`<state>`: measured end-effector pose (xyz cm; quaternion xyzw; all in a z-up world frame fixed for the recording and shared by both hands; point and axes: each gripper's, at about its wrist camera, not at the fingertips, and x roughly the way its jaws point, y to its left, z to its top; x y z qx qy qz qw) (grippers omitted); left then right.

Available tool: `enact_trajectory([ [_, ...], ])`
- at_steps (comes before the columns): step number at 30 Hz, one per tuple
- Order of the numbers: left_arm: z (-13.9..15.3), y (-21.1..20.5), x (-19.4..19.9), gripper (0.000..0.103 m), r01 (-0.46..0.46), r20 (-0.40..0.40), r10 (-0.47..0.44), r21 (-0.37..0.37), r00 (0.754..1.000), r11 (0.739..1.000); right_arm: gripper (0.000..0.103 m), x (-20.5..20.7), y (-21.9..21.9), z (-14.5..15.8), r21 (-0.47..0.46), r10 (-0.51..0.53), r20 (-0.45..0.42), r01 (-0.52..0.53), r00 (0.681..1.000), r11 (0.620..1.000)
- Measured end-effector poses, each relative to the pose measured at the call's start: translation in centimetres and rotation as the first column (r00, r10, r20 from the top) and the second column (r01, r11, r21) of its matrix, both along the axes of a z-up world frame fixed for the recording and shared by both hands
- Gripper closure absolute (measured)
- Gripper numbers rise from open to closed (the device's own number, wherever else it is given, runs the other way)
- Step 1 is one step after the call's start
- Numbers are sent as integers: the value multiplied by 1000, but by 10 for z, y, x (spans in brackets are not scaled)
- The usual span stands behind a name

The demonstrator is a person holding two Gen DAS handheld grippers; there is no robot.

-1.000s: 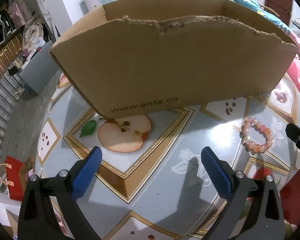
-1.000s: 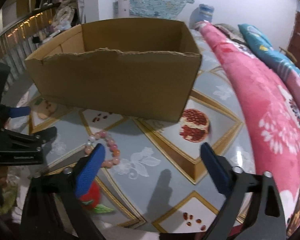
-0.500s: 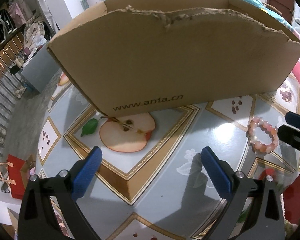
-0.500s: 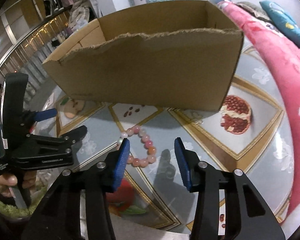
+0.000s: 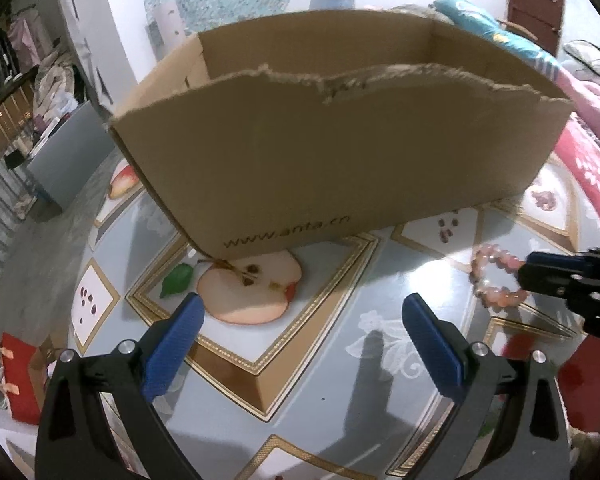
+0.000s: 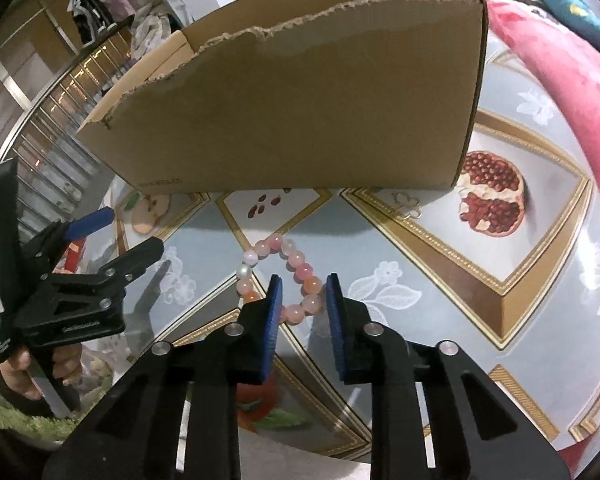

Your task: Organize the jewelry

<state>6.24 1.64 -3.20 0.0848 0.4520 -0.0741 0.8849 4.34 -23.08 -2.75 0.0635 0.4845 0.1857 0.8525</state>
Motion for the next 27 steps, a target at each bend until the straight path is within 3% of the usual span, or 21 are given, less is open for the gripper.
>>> enact_trajectory([
  [7, 16, 10, -15, 6, 32, 54, -26, -126, 998, 991, 85, 6, 5, -3, 85, 12, -27, -10, 1000, 996],
  [14, 37, 18, -37, 6, 84, 148, -59, -164, 987, 983, 82, 10, 23, -7, 194, 59, -50, -48, 997, 980],
  [19, 46, 0, -48, 6, 202, 203, -166, -171, 965, 964, 82, 6, 4, 2, 217, 21, -17, -17, 1000, 976],
  [23, 46, -27, -58, 17, 323, 225, -291, -124, 930, 938, 81, 2, -20, 3, 210, -38, -5, 38, 999, 977],
  [27, 36, -58, -63, 40, 426, 202, -408, -55, 891, 903, 81, -3, -40, 2, 205, -88, 3, 86, 996, 975],
])
